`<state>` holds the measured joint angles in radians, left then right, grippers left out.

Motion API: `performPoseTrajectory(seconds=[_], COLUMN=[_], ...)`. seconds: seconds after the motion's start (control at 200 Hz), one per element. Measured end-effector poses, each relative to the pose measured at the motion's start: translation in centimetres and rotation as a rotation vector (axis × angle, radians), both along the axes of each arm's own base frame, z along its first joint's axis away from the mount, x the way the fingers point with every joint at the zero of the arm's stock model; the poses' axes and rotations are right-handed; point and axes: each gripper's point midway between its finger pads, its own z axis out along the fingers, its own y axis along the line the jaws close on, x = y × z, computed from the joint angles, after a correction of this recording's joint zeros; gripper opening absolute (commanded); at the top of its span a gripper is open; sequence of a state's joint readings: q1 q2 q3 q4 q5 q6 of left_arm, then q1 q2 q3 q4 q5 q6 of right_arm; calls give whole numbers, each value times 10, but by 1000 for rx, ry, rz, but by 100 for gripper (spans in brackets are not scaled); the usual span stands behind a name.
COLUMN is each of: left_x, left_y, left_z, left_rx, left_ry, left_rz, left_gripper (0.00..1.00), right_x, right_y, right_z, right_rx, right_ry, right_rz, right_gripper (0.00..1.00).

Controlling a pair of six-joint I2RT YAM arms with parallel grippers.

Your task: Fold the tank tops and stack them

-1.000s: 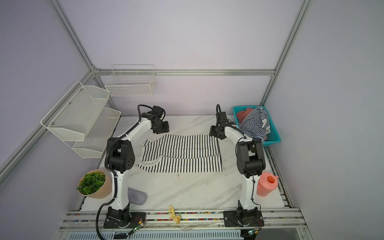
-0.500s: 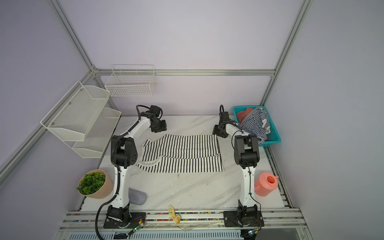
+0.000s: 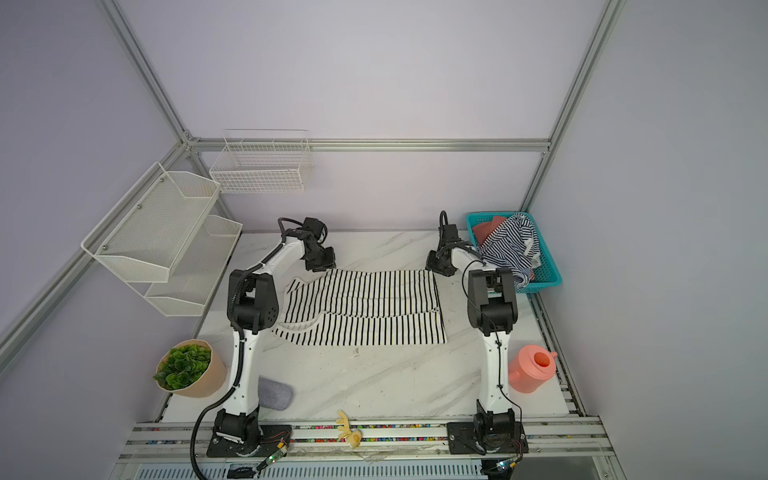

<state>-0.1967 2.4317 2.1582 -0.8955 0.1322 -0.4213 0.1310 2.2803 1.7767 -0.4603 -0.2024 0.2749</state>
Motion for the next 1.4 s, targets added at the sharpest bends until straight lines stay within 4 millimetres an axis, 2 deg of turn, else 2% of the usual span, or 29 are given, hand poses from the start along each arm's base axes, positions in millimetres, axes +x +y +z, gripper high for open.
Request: performPoseTrajectory(seconds=[0.27, 0.62, 1.005, 1.18, 1.2, 1.25, 1.27, 1.345, 1.4], left_x=[-1, -2, -1, 0, 0, 1, 1, 1, 1], left_y=[-2, -3, 0, 2, 2, 2, 1, 1, 1], left_z=[0, 0, 0, 7, 9, 14, 17, 26, 31], left_rx=[-7, -10, 5, 11, 11, 11, 9, 8, 6], left_ry=[5, 4, 0, -14, -18, -28, -32, -48, -56], left_rz=[-11, -20, -12, -8, -9, -13, -13, -17, -16], left_gripper=[21, 0, 0, 0, 6, 31, 38, 52, 56], right_x=[1, -1, -3, -9, -10, -10, -10, -10, -9], right_y=[2, 7, 7, 7, 7, 7, 7, 7, 7], right_z=[-2, -2, -4, -1, -1, 2, 3, 6, 9], right_rx=[15, 40, 42, 43, 43, 43, 43, 44, 45], right_ry=[3, 10, 15, 18, 17, 14, 12, 6, 1], right_rz=[6, 21, 24, 26, 27, 28, 28, 28, 29], right_gripper=[29, 0, 0, 0, 0, 0, 0, 0, 0])
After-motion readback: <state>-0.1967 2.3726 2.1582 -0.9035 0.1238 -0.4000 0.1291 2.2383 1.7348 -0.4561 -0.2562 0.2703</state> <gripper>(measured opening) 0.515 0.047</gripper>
